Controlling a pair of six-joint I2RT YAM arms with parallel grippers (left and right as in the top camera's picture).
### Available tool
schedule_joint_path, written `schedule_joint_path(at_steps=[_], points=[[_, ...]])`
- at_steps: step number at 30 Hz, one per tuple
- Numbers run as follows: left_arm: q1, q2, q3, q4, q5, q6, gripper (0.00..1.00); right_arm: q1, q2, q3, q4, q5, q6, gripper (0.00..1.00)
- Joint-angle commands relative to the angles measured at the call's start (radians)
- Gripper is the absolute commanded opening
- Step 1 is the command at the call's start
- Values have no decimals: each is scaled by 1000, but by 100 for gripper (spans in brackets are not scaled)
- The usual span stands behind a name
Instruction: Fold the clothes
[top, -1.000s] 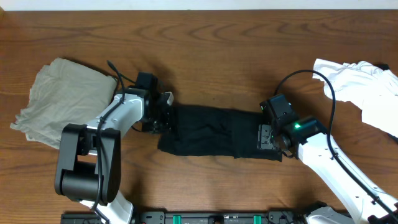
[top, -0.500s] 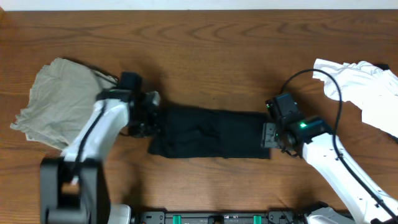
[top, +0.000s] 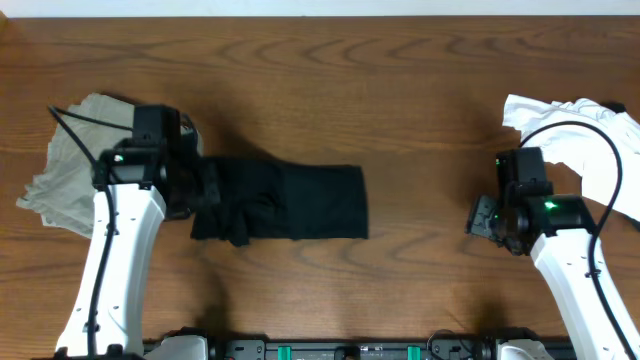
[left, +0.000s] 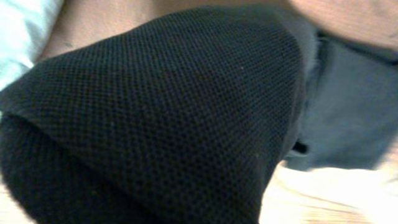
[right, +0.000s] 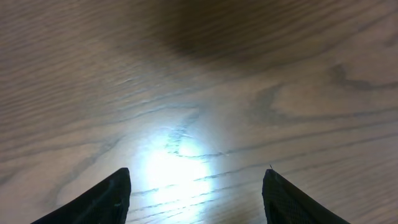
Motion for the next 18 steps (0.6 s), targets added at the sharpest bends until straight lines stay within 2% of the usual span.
schedule_joint_path(at_steps=[1,3,9,12,18], points=[[-47,-16,84,-10,76,-53,6,-26,-12,15,-5,9,-50,65],[-99,-16,94,5,122,-93,6,-26,-12,15,-5,9,-50,65],[-307,18,94,113,120,-221,6,-25,-12,15,-14,8,-50,64],[-416,73,94,159,51,-260,6,-25,-12,15,-17,-3,-51,64],[-562,235,94,179,10,-270,6,-25,-12,15,-23,-3,-51,64]])
